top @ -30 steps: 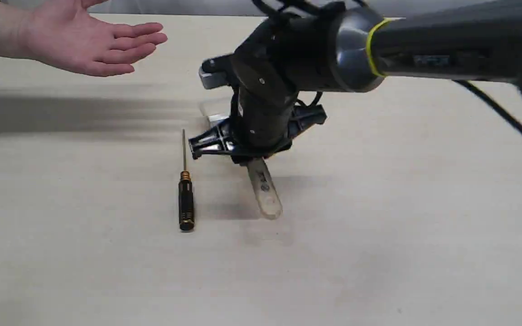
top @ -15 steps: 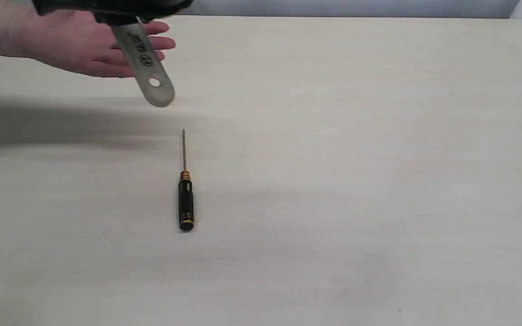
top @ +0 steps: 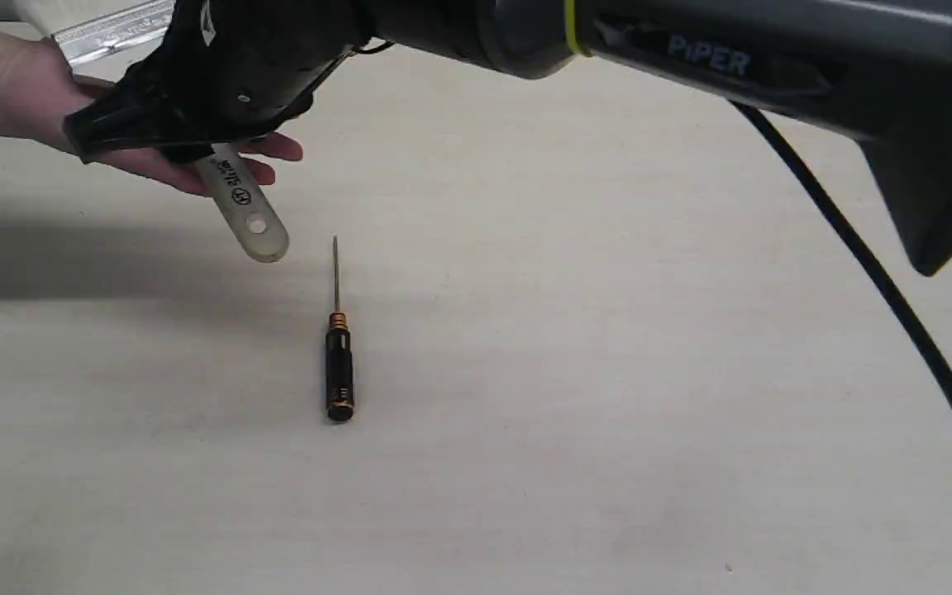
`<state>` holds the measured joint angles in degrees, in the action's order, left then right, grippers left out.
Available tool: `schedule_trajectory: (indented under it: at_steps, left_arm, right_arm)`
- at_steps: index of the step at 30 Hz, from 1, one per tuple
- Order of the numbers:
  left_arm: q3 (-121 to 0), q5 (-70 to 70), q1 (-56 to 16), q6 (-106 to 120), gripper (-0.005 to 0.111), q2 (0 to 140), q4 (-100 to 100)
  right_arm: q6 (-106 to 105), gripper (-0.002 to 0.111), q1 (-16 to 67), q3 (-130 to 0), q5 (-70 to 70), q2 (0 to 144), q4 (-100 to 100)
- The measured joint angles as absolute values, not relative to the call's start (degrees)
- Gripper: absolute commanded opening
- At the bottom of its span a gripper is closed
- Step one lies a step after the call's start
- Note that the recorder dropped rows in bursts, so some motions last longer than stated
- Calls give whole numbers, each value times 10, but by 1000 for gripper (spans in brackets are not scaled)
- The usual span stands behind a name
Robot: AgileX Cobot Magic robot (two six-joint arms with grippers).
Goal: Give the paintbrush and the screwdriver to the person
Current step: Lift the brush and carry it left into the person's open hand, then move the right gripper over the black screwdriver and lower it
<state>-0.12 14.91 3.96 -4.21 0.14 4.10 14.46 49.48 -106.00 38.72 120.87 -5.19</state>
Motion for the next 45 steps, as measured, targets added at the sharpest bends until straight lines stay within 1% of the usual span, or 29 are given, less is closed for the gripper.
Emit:
schedule_trajectory:
  at_steps: [8,13,18,23,33,45]
  left_arm:
    - [-1,149,40,-42,0,1,41]
    - [-1,149,40,-42,0,1,41]
    - [-1,149,40,-42,0,1,41]
    - [-1,149,40,-42,0,1,41]
    - [-1,149,40,-42,0,1,41]
    - [-1,149,40,-42,0,1,41]
  right_arm:
    - [145,48,495,-1061,467,1140,-97]
    - [149,48,495,-1066,559,1070,-111]
    - [159,48,495,-1066,655,1056,-112]
    - [159,48,495,-1066,677,1089,-103]
    - [160,48,495,-1066,632,1208,-42]
    - [160,48,495,-1066,628,1308,-35]
